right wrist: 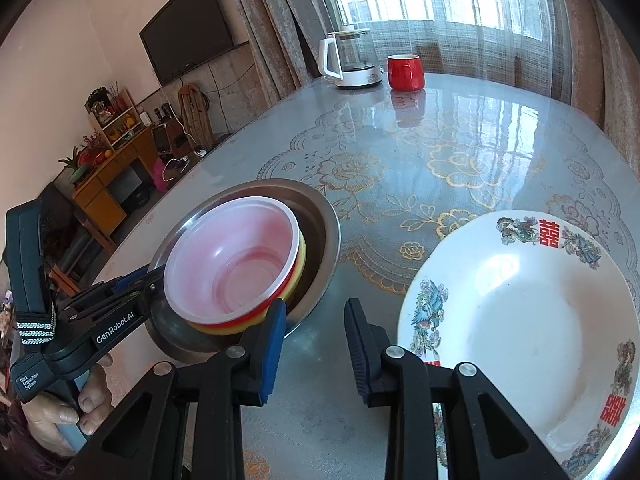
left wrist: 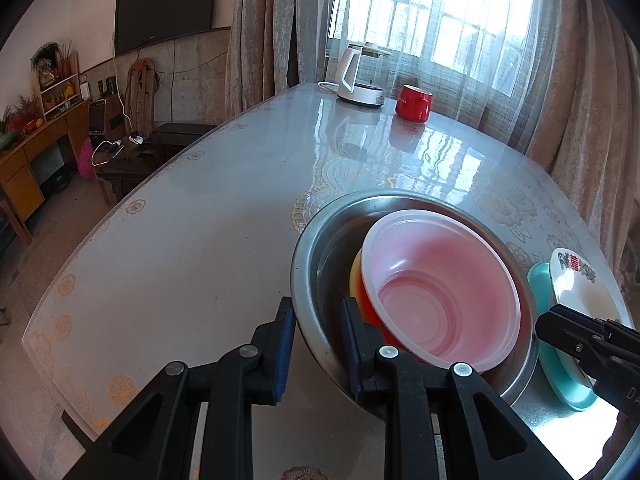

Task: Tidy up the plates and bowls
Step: 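Grasp the steel basin rim with the left gripper, then lift the steel basin with the left gripper and carry it over the plate stack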

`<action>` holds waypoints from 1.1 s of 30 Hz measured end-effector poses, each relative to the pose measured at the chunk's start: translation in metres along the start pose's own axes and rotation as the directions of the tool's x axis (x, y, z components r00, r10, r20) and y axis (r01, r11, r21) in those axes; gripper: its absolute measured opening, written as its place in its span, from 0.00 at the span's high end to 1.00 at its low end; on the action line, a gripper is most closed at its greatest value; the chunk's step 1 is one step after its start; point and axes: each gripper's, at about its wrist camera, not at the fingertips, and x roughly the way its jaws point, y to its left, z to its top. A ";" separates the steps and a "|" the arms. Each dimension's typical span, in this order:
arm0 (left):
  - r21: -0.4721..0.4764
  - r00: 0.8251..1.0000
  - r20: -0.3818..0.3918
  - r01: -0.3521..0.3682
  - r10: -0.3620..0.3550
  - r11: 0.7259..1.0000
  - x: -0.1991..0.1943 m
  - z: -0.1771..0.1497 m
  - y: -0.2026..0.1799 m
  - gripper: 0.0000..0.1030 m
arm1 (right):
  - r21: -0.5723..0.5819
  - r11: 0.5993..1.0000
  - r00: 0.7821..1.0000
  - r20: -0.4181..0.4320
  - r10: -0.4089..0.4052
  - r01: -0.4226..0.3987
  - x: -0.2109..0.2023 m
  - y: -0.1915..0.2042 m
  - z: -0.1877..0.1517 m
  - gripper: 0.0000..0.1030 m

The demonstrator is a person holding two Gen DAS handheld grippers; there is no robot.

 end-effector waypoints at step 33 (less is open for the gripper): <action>0.055 0.997 -0.014 0.081 -0.080 0.995 0.008 0.006 0.010 0.76 | 0.010 1.000 0.999 -0.051 -0.006 0.006 0.021 0.005 0.027 0.71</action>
